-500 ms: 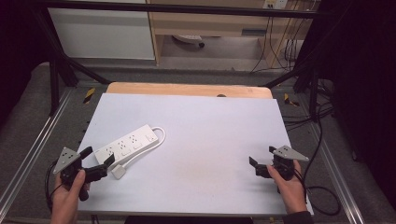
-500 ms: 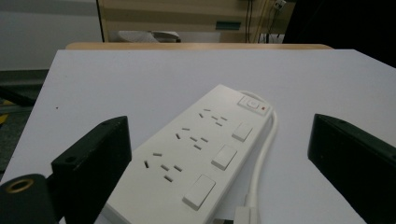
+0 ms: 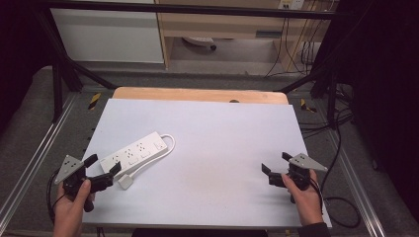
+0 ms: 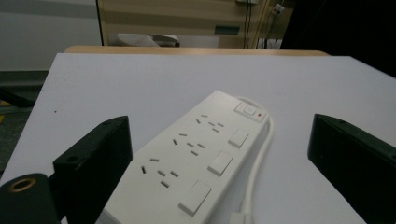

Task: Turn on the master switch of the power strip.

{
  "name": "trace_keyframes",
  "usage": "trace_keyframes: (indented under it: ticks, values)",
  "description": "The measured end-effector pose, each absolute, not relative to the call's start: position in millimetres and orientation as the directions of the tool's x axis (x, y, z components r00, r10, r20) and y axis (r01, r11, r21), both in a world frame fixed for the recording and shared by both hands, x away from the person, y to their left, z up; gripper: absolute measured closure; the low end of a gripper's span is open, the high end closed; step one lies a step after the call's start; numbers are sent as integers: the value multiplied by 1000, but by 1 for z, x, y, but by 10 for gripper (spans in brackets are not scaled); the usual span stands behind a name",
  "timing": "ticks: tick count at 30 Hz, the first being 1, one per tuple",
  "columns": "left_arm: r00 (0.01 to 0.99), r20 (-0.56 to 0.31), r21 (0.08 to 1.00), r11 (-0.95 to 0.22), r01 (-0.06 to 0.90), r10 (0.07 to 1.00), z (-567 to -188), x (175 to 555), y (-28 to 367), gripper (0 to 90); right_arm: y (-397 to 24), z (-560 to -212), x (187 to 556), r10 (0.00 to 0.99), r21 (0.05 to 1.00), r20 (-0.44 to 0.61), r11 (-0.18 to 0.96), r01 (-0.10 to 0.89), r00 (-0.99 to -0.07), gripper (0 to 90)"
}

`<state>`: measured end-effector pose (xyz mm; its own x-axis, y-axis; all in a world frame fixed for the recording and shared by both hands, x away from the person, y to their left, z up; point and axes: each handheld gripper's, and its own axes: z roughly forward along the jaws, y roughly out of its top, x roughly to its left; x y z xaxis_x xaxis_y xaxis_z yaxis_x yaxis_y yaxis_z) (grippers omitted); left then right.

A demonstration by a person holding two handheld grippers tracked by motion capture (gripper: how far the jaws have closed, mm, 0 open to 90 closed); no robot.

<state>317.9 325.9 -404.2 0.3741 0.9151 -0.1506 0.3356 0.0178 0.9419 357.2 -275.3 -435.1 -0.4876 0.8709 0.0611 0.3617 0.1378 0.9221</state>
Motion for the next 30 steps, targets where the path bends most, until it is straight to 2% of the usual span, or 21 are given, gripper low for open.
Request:
trace_keyframes:
  ticks: [7,9,12,30]
  values:
    - [375,-115,965,13,263,920,-387,312,321,63,-264,-434,353,864,911,10,200,361,-503,65]
    - [360,-92,965,-7,263,929,-388,315,322,59,-266,-437,355,867,903,13,204,379,-497,60]
    - [339,-103,961,5,278,935,-387,319,324,75,-267,-439,357,871,897,14,206,392,-491,59]
    - [420,-105,952,-30,304,901,-369,340,302,73,-265,-435,357,871,898,26,195,393,-490,45]
